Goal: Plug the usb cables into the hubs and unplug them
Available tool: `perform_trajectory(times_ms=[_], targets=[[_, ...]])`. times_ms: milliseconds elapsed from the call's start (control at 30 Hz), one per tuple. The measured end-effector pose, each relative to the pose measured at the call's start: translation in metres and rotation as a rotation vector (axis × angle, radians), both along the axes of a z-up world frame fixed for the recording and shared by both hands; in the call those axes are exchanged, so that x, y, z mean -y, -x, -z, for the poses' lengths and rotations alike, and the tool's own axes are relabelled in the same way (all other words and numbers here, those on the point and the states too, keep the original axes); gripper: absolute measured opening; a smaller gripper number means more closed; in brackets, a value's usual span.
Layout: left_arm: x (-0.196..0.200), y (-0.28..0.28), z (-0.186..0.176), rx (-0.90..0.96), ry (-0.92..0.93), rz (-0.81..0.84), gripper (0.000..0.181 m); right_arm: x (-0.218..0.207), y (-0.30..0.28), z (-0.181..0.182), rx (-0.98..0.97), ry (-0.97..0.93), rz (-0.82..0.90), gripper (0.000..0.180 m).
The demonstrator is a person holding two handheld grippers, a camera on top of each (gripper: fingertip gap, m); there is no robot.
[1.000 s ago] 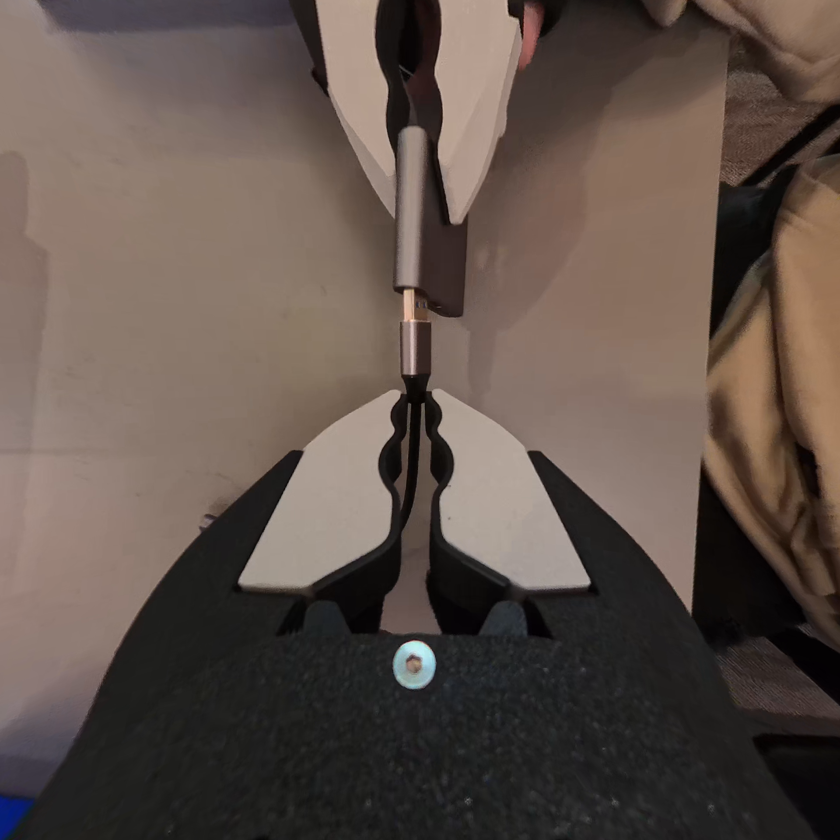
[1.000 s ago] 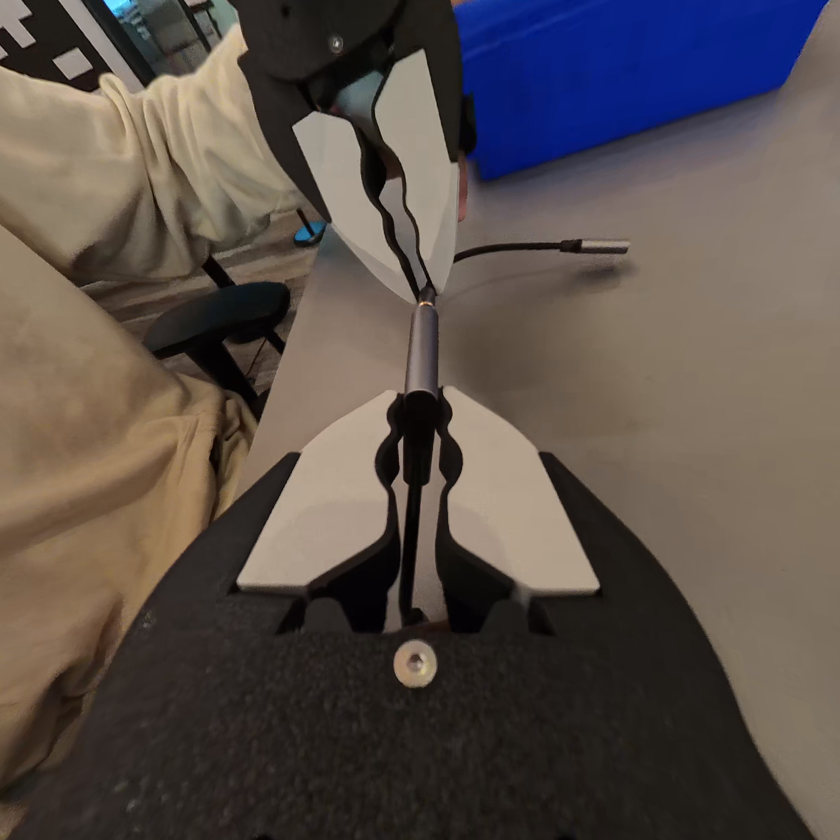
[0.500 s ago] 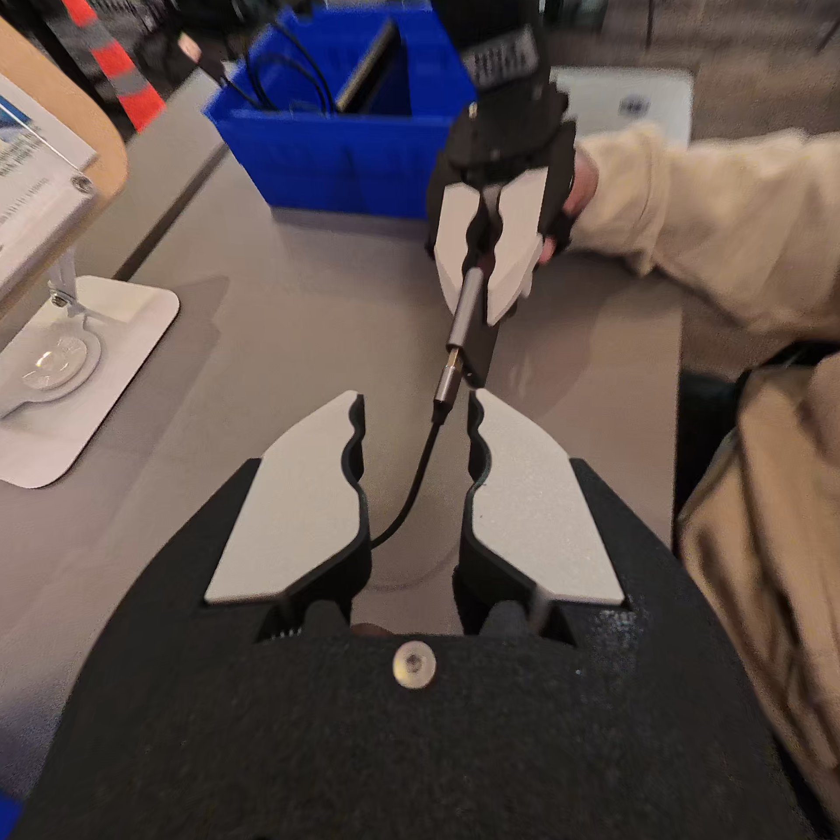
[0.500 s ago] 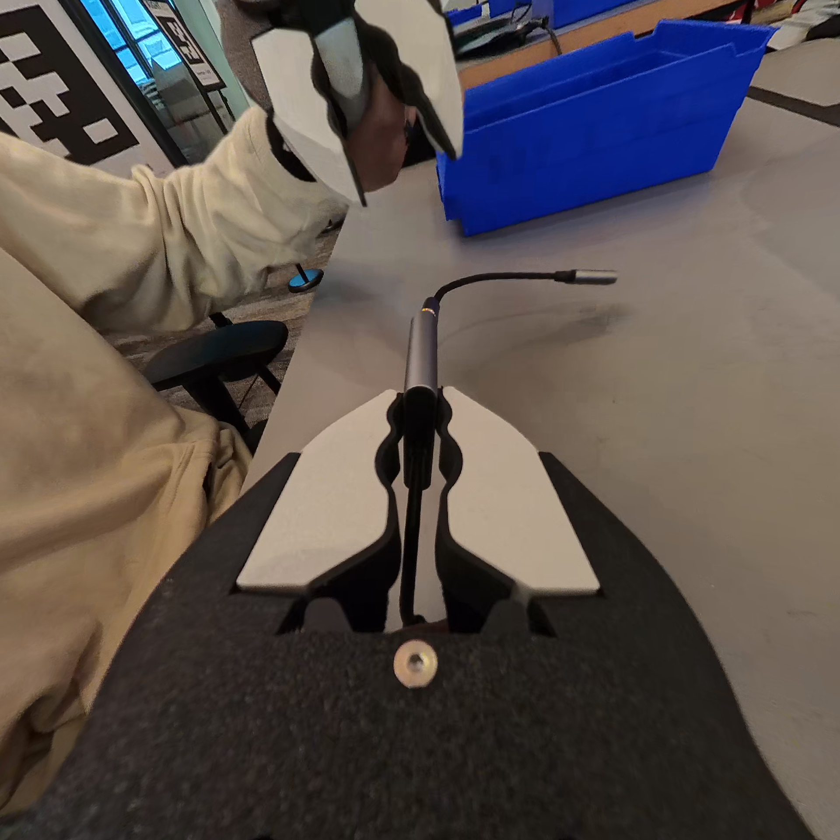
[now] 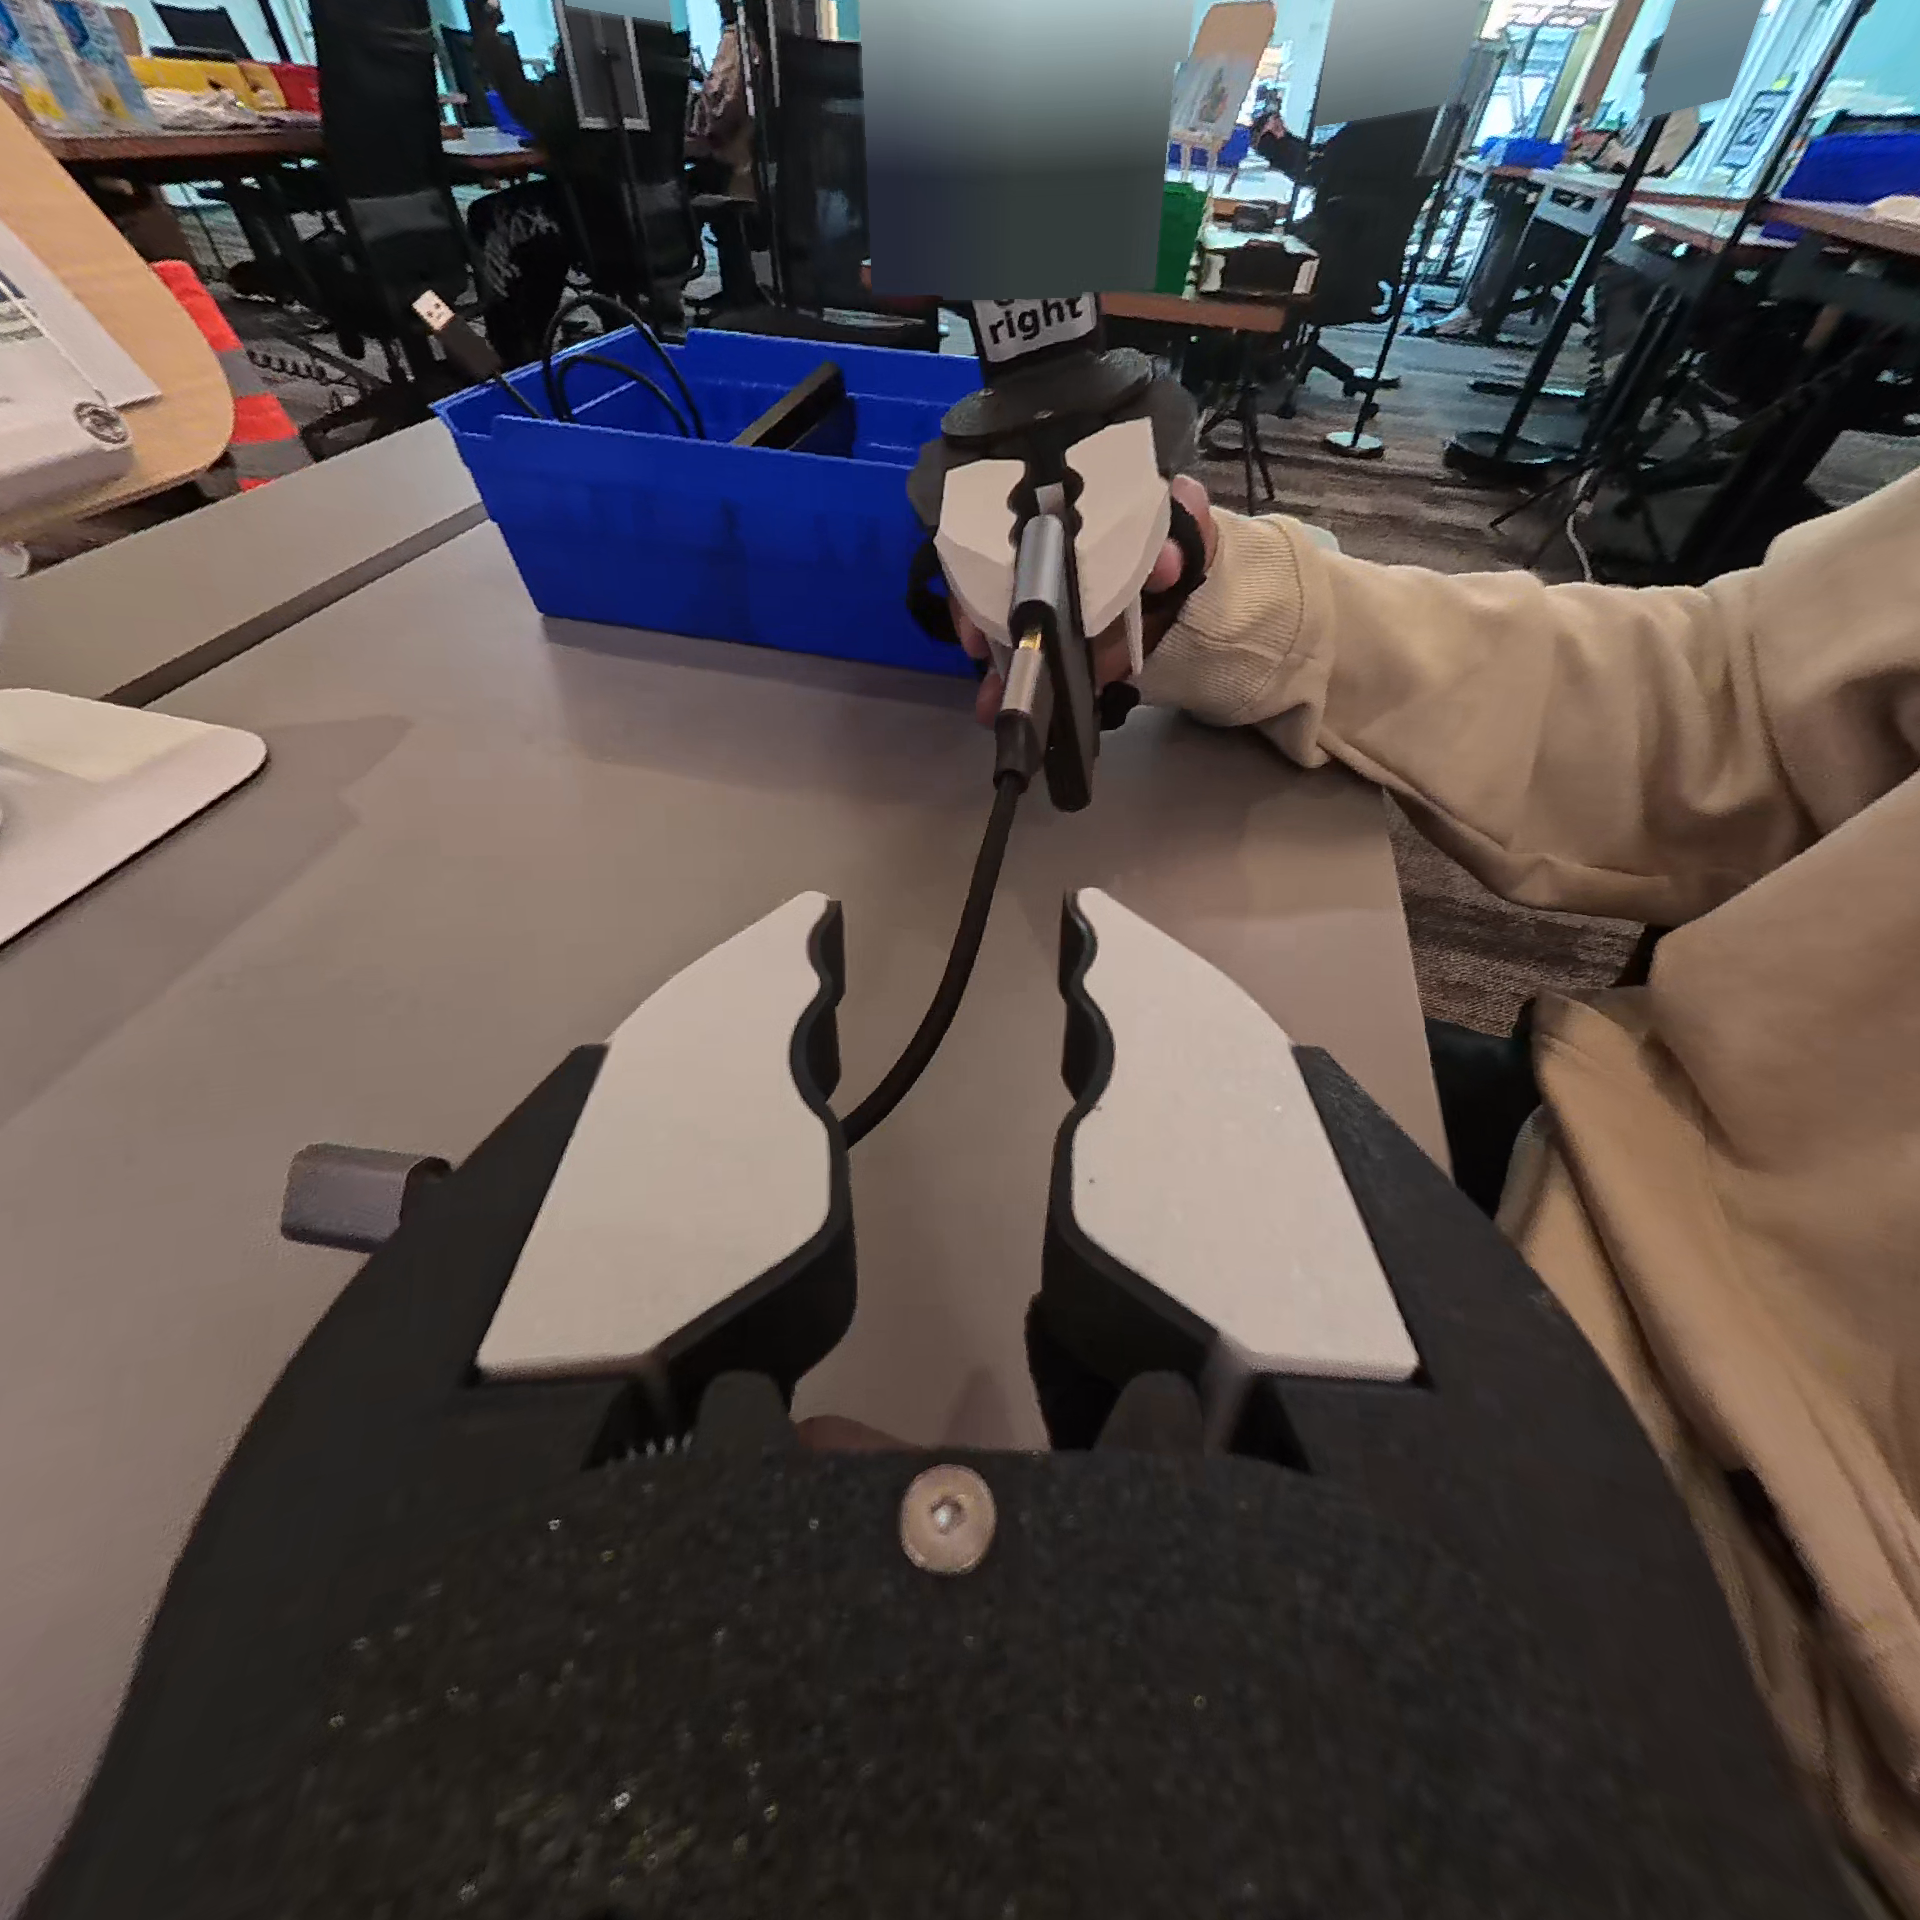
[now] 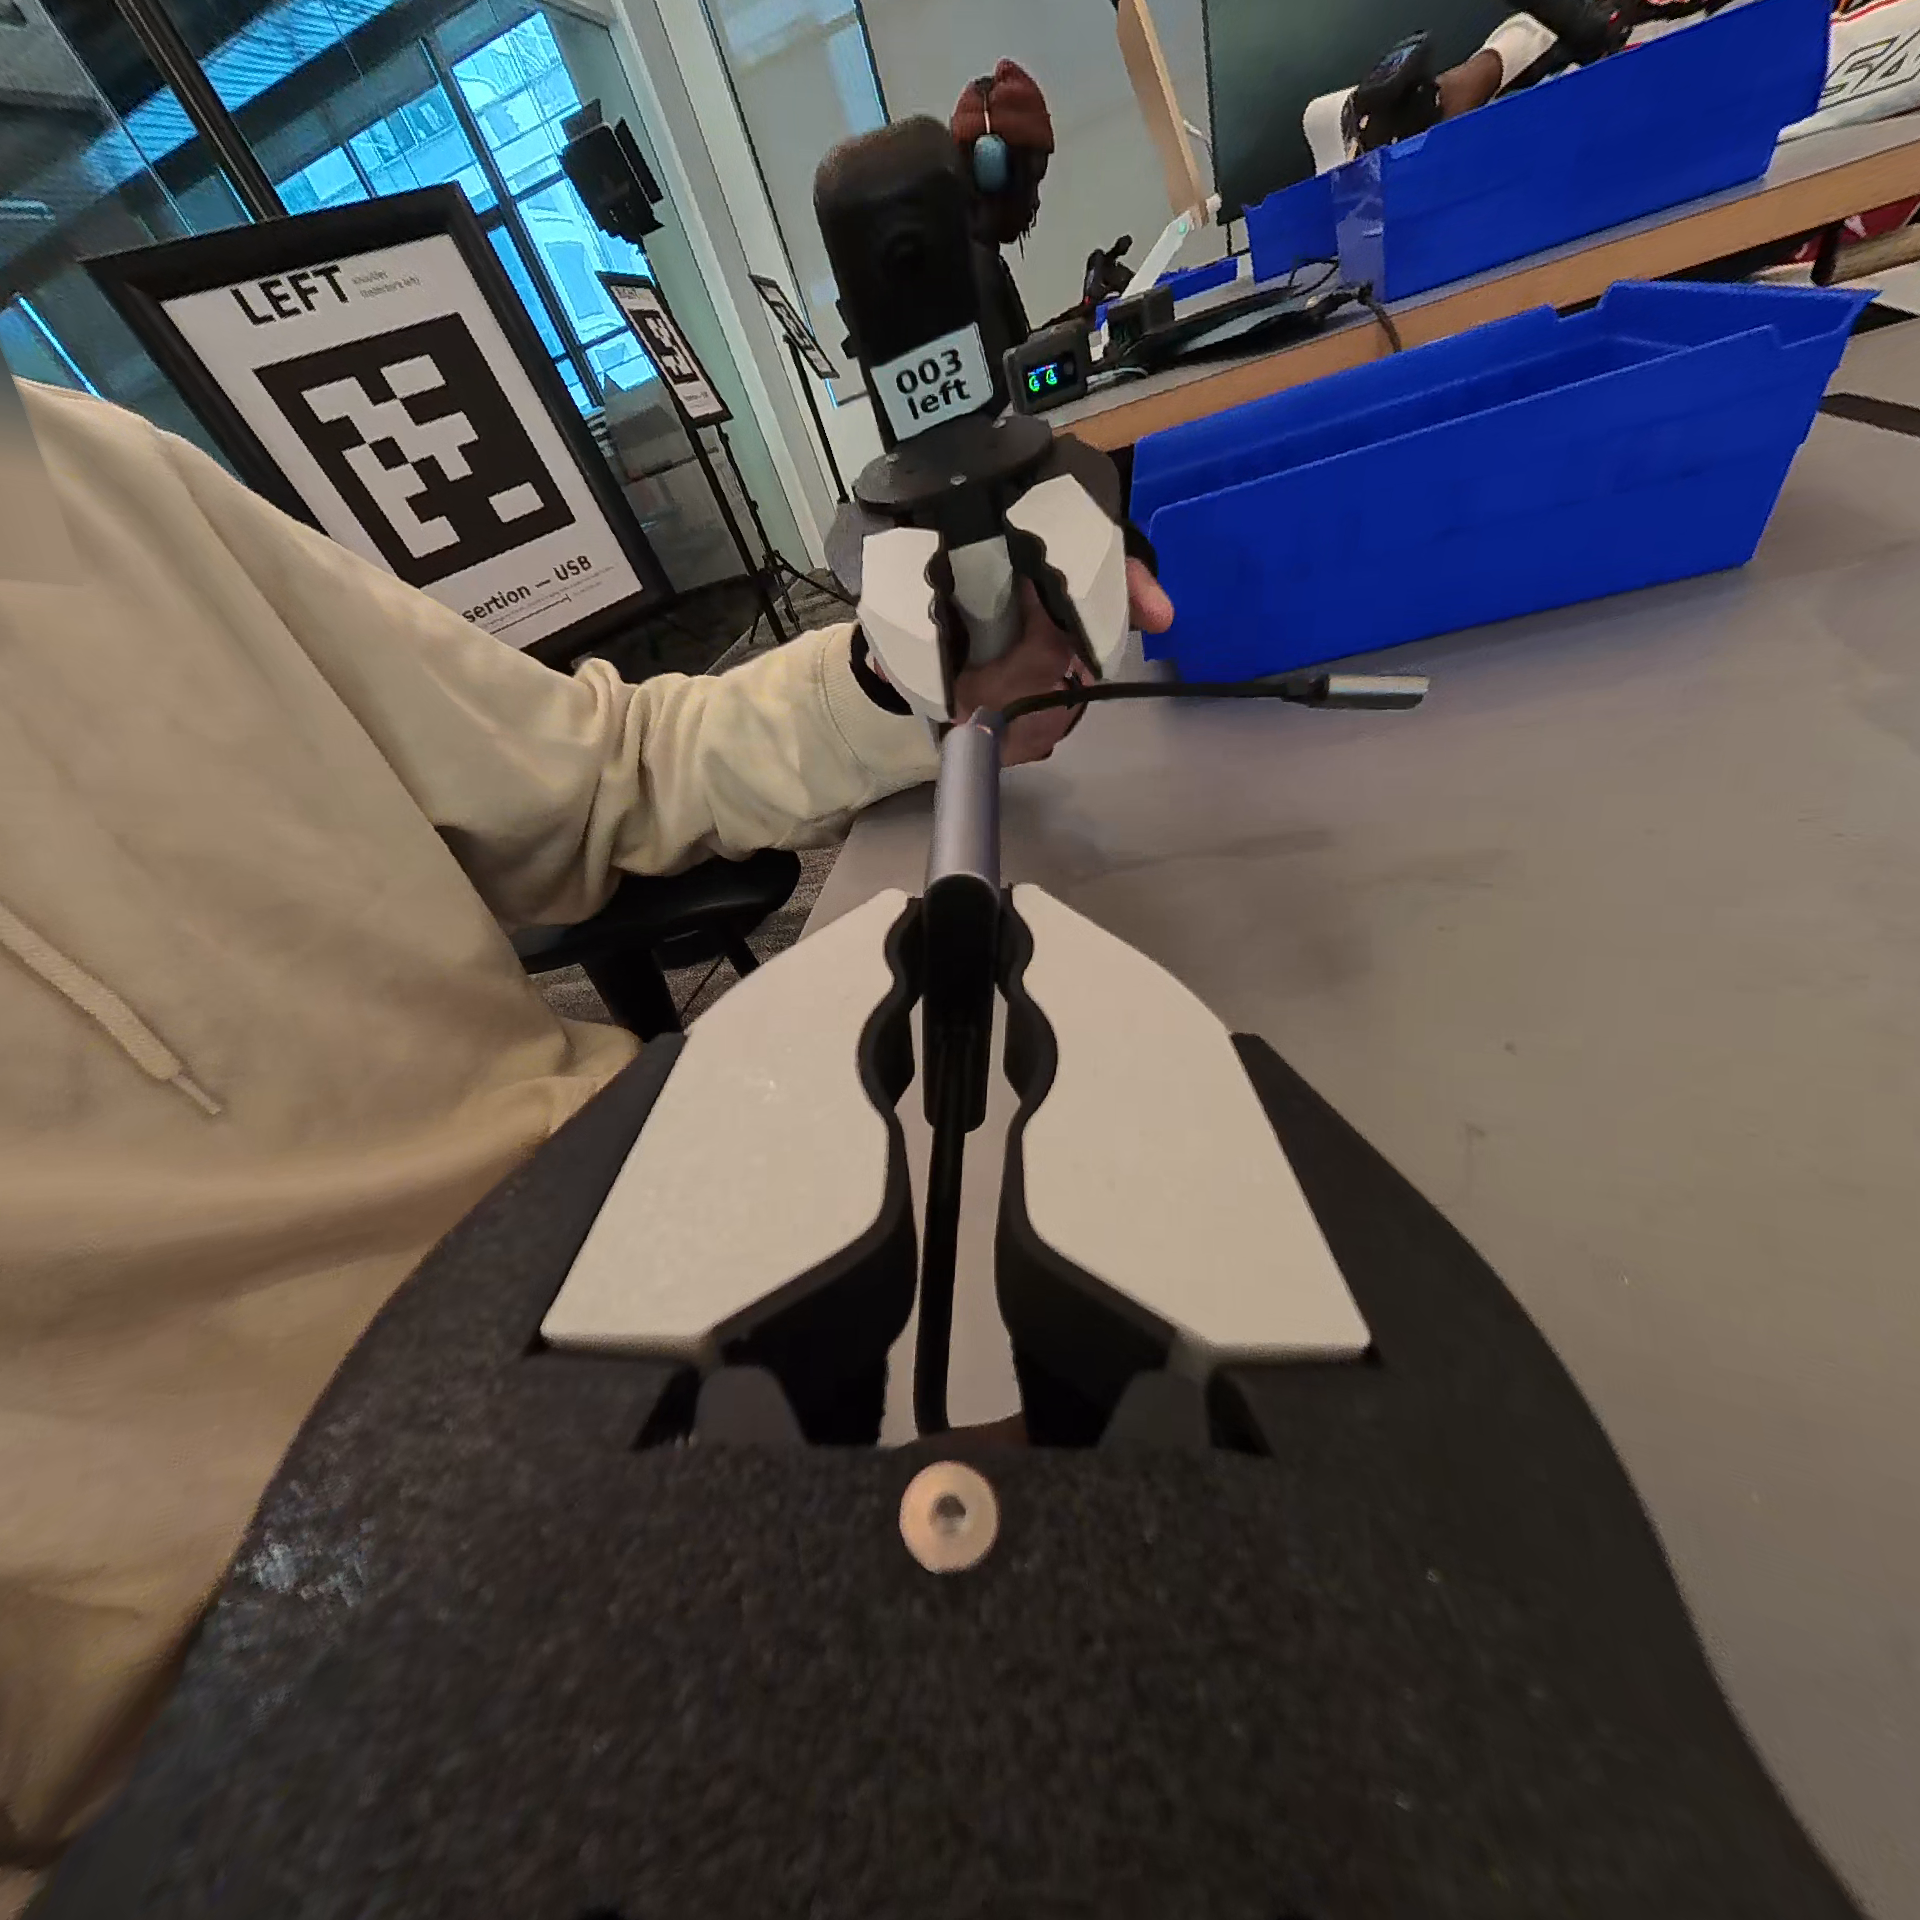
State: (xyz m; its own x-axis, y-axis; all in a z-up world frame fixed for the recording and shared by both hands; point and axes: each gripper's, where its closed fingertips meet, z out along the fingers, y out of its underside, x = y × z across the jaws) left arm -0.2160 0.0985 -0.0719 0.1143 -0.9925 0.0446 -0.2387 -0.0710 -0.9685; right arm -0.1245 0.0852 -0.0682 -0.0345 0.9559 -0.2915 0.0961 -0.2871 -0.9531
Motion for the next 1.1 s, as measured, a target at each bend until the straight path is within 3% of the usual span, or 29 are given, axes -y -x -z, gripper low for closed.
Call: perform_trajectory(times_ms=[67, 133, 700, 933, 1100], targets=[[-0.002, -0.002, 0.006, -0.020, -0.023, -0.011, 0.030, 0.001, 0.000, 0.000, 0.001, 0.000, -0.005, 0.013], [0.002, -0.005, 0.010, -0.037, -0.034, 0.014, 0.006, 0.000, 0.001, 0.001, 0.004, 0.001, 0.000, 0.013], [0.022, 0.003, 0.010, -0.272, -0.158, 0.054, 0.003, 0.006, 0.006, 0.017, 0.092, 0.008, -0.032, 0.012], [0.021, 0.004, 0.015, -0.309, -0.136, 0.059, 0.003, 0.006, 0.008, 0.024, 0.127, 0.006, -0.027, 0.013], [0.008, 0.001, 0.003, -0.226, -0.211, -0.058, 0.005, 0.002, 0.005, 0.011, 0.060, -0.003, -0.007, 0.012]])
